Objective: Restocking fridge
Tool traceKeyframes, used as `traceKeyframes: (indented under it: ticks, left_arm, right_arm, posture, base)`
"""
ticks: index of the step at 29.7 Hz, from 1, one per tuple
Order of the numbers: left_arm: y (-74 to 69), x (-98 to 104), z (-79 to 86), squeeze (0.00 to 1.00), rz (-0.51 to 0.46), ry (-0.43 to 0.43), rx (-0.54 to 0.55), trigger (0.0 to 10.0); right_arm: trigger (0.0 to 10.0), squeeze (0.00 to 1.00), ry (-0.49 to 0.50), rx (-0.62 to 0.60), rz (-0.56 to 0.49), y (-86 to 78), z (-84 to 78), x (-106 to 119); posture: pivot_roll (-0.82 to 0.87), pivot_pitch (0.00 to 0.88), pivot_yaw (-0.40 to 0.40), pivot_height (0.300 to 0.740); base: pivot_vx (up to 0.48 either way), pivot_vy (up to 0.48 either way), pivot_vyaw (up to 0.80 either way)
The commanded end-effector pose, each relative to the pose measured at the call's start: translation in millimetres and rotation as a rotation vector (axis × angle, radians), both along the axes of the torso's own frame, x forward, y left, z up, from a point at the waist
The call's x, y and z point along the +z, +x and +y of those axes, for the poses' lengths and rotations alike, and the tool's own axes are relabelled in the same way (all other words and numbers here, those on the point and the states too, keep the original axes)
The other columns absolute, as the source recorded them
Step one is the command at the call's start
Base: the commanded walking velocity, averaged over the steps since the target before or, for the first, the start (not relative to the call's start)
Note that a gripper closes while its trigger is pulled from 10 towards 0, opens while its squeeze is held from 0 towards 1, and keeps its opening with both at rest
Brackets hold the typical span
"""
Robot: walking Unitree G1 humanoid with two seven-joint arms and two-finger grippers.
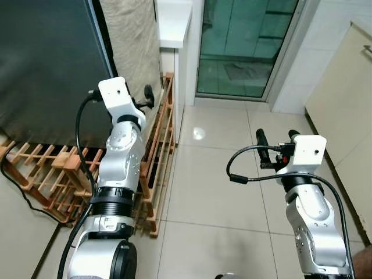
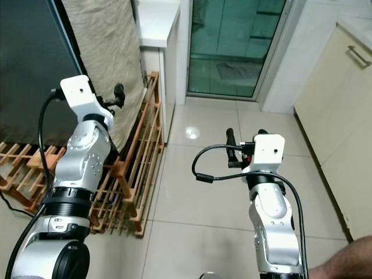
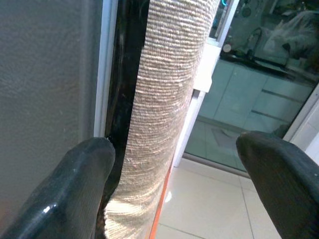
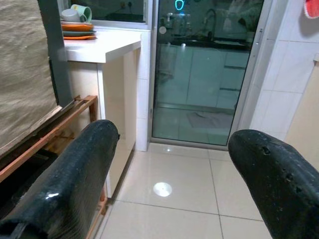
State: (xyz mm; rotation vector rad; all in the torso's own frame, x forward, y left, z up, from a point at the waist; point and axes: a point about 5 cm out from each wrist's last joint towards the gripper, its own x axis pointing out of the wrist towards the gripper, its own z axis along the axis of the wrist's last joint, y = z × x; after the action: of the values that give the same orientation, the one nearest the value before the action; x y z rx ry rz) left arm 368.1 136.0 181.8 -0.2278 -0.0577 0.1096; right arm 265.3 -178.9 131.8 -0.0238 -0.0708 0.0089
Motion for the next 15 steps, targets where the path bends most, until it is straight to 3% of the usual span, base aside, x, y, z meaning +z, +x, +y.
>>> traceKeyframes:
  ticks: [1, 7, 15]
  left_arm:
    - [4.9, 14.8, -5.2, 0.00, -0.054, 0.010, -0.005, 10.0]
    - [10.9, 18.7, -6.0, 0.00, -0.053, 0.014, 0.033, 10.0]
    - [14.1, 12.8, -4.9, 0.00, -0.001, -0.093, 0.060, 10.0]
  right_arm:
    - [10.0, 0.00, -0.001, -0.012, -0.014, 0.1, -3.4, 5.0]
    - [10.0, 0.00, -0.001, -0.019, -0.014, -0.7, -4.4, 5.5]
    - [10.0, 0.00, -0.003, -0.021, -0.008, -1.5, -4.3, 4.5]
  posture:
    - [-0.15, 0.000, 0.022, 0.740]
    - [-0.17, 0.000, 0.028, 0.740]
    - [-0.17, 0.000, 0.024, 0.740]
  base:
    - [0.000, 0.000, 0.00]
    - [0.000, 0.000, 0.00]
    - [0.000, 0.000, 0.00]
